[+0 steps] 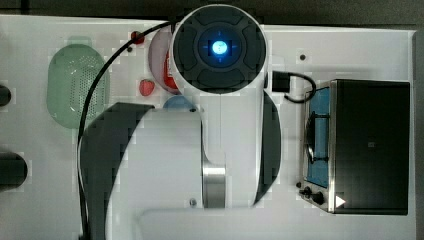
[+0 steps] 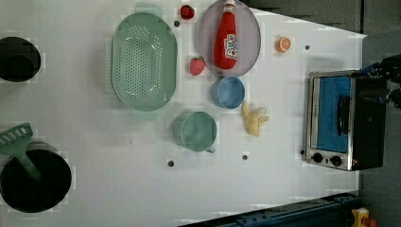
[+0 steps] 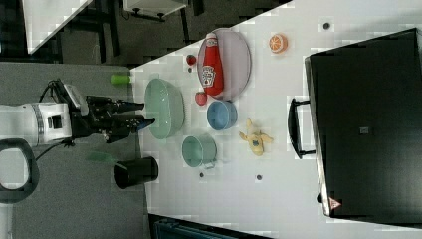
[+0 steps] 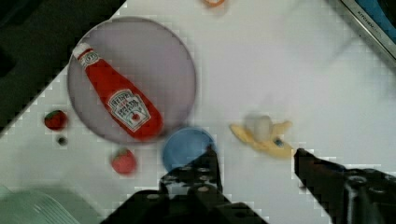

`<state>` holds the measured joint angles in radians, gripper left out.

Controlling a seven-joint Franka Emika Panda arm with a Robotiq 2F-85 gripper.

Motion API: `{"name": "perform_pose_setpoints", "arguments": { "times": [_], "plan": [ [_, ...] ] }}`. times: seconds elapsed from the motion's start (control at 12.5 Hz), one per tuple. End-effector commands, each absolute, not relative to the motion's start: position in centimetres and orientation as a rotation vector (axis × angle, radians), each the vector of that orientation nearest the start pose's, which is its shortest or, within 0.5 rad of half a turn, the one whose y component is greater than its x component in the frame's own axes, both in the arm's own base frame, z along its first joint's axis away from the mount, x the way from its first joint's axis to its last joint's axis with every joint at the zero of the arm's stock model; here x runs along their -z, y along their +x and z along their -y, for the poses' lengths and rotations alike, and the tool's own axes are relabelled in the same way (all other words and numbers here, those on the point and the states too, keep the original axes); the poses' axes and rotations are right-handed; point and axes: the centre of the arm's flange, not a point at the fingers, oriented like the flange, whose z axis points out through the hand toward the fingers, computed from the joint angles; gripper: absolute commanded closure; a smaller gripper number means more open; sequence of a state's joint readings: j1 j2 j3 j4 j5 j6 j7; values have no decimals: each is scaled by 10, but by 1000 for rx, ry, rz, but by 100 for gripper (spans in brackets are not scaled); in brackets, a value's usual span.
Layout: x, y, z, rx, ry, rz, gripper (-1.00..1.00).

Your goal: Pick Banana and place it in mug.

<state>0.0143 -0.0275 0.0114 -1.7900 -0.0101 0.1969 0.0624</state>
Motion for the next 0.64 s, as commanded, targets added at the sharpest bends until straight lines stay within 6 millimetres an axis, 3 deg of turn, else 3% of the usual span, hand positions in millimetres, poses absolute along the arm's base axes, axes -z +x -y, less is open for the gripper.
{"name": "perform_pose_setpoints", "arguments": {
  "times": [0.08,0.24,0.4,0.64],
  "plan": [
    [-622,437,19,-90,-2839,-1379,-59],
    [-618,438,19,-103,-2842,-1381,-99],
    [-598,441,19,-155,-2853,-1386,-100],
    [-547,457,18,-181,-2862,-1382,-100]
  ]
}}
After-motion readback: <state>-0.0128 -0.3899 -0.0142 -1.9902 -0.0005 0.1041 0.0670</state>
